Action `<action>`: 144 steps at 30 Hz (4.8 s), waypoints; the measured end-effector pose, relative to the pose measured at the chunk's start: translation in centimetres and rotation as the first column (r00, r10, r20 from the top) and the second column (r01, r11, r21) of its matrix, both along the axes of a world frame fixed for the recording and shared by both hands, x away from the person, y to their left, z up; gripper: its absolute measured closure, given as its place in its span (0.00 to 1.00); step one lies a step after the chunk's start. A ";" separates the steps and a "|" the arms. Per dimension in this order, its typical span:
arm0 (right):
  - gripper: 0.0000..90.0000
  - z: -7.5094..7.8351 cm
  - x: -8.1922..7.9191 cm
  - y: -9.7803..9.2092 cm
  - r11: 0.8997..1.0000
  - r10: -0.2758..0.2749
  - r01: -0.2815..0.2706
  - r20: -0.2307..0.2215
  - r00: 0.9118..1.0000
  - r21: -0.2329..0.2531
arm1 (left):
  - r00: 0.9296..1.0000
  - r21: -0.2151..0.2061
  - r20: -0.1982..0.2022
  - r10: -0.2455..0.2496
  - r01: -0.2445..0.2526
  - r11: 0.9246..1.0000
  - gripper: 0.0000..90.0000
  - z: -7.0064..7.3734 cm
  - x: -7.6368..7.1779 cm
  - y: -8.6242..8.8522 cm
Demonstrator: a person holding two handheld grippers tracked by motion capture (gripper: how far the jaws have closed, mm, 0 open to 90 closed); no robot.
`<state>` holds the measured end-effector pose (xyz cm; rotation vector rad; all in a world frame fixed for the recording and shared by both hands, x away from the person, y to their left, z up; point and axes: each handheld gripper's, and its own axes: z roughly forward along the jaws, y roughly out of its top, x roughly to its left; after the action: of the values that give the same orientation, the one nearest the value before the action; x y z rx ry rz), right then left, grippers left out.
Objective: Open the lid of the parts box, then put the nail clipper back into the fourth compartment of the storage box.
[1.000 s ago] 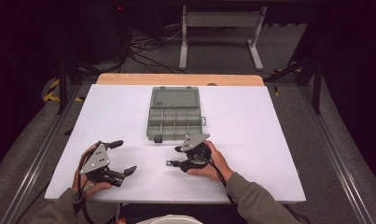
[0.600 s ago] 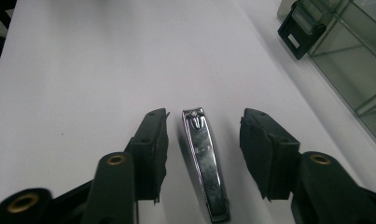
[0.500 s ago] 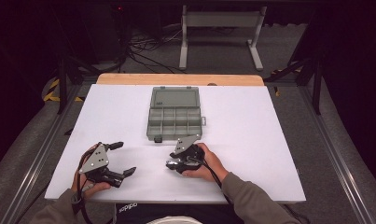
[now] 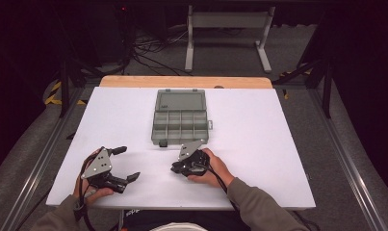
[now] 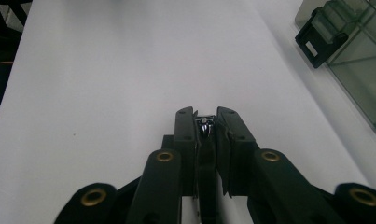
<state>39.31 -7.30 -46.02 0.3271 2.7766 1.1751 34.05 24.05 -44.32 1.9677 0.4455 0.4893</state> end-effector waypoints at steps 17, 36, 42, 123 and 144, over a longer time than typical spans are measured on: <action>0.89 0.2 -0.7 -0.4 1.000 -0.009 0.008 0.047 0.999 0.011 | 1.000 0.007 0.004 -0.006 0.006 1.000 0.05 0.0 0.4 -0.3; 0.90 2.0 -0.1 -2.6 0.993 -0.070 0.063 0.070 0.995 0.096 | 1.000 0.019 0.007 0.018 -0.018 1.000 0.06 -0.1 0.5 -0.2; 0.90 2.0 -0.1 -2.5 0.993 -0.078 0.071 0.072 0.994 0.098 | 1.000 0.017 0.006 0.019 -0.020 1.000 0.06 -0.1 0.5 -0.1; 0.90 6.8 0.6 -8.2 0.916 -0.296 0.225 0.180 0.938 0.332 | 1.000 0.029 -0.002 0.017 -0.017 0.999 0.06 -0.2 0.6 -0.2; 0.90 7.0 1.6 -9.5 0.890 -0.360 0.280 0.176 0.916 0.359 | 1.000 0.030 -0.002 0.009 -0.009 0.999 0.06 -0.2 0.6 -0.3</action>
<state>40.94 -16.80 -39.04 0.6076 2.2085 1.4711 34.69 23.74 -44.52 1.9963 0.4509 0.5029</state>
